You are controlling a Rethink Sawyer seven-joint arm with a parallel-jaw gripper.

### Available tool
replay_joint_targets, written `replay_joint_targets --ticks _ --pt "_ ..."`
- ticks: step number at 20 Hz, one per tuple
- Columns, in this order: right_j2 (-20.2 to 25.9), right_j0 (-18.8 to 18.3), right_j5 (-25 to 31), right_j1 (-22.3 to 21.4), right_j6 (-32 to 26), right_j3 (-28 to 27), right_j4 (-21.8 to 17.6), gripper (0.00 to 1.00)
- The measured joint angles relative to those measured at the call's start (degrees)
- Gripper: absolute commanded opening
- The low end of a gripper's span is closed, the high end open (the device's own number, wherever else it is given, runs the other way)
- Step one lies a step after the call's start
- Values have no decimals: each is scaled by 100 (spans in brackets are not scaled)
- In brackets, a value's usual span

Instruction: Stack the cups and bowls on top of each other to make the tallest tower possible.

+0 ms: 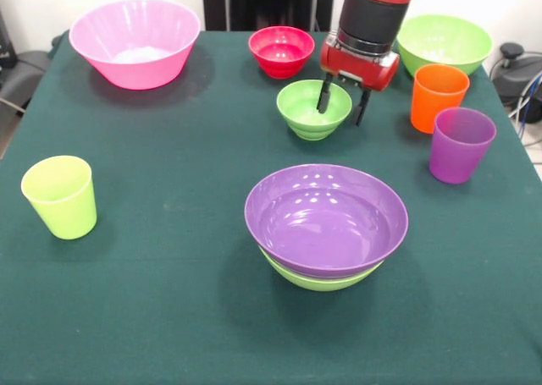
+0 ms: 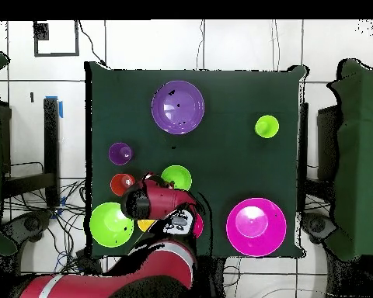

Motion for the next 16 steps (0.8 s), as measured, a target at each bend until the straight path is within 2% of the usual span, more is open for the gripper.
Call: replay_joint_targets --ticks 11,12,16 --pt "-1 -8 -6 119 0 61 52 100" --pt "-1 -9 -8 131 0 64 52 0" --pt "-98 -10 -29 63 0 71 59 0"
